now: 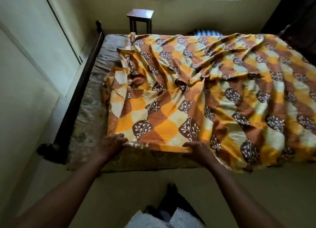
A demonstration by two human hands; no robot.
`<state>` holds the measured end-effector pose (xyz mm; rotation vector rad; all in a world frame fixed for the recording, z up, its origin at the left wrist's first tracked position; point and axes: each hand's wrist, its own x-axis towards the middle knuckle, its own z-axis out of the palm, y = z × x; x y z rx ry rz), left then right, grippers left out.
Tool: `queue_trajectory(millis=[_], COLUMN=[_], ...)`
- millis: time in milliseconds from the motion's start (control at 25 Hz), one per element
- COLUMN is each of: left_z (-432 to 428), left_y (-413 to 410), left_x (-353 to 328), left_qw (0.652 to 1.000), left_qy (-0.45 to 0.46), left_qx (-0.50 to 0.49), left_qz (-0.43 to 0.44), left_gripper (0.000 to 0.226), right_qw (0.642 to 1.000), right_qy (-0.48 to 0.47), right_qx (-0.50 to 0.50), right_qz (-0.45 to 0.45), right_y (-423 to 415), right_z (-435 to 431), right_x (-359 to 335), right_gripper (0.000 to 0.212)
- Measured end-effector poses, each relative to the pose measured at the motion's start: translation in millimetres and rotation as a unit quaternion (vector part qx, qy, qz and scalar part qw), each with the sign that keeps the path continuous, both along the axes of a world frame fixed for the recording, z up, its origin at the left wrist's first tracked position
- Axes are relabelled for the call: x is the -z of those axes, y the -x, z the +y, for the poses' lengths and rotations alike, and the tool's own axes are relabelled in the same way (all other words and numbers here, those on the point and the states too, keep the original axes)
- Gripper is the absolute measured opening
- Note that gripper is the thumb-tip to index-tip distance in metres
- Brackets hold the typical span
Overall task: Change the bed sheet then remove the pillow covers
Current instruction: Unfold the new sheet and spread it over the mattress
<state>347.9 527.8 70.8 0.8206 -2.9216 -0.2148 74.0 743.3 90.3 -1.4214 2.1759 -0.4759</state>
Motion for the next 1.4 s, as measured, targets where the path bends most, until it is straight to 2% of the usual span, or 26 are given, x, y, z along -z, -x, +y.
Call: queue_trajectory(millis=[120,280,440,600,640,760,800,1000,1120,1280,1400], left_z=[44.1,102.5,155.8,198.8,208.9,225.1,227.9,209.1,170.6,92.8,31.0], left_y=[-24.4,-53.9,-78.3,-91.1,-91.1,-89.7,-89.5,-75.5,-54.6,-9.0,20.1], left_x=[8.8,31.6,53.0,59.0,57.5,54.9,54.2,44.2,41.8,43.5,51.1], left_qw=[0.999,0.997,0.992,0.981,0.976,0.944,0.937,0.933,0.916,0.88,0.856], left_qy=[-0.001,-0.014,-0.047,-0.093,-0.111,-0.167,-0.185,-0.214,-0.232,-0.272,-0.293], left_qx=[-0.008,-0.067,-0.089,-0.131,-0.144,-0.18,-0.193,-0.28,-0.327,-0.375,-0.413], left_qz=[-0.036,-0.044,-0.074,-0.107,-0.117,-0.222,-0.226,-0.072,0.022,0.104,0.108], left_gripper=[0.026,0.032,0.031,0.021,0.02,0.032,0.034,0.029,0.029,0.033,0.038], right_qw=[0.999,0.999,0.991,0.986,0.984,0.979,0.979,0.987,0.986,0.984,0.986], right_qy=[-0.011,-0.046,-0.128,-0.164,-0.172,-0.189,-0.187,-0.108,-0.061,-0.042,-0.044], right_qx=[0.009,0.013,-0.027,-0.024,-0.034,-0.066,-0.064,-0.042,-0.046,-0.07,-0.091], right_qz=[0.039,-0.007,-0.014,-0.021,-0.018,-0.04,-0.06,-0.114,-0.151,-0.161,-0.13], right_y=[-16.8,-44.0,-61.4,-71.7,-73.4,-81.0,-83.9,-88.0,-81.2,-58.8,-40.3], right_z=[45.1,89.8,129.5,153.2,158.2,160.7,157.4,99.0,43.9,-54.6,-135.4], right_x=[16.1,37.1,67.5,77.0,79.5,80.8,78.8,49.2,28.5,18.1,14.5], right_gripper=[0.02,0.017,0.024,0.022,0.022,0.03,0.032,0.03,0.028,0.027,0.026])
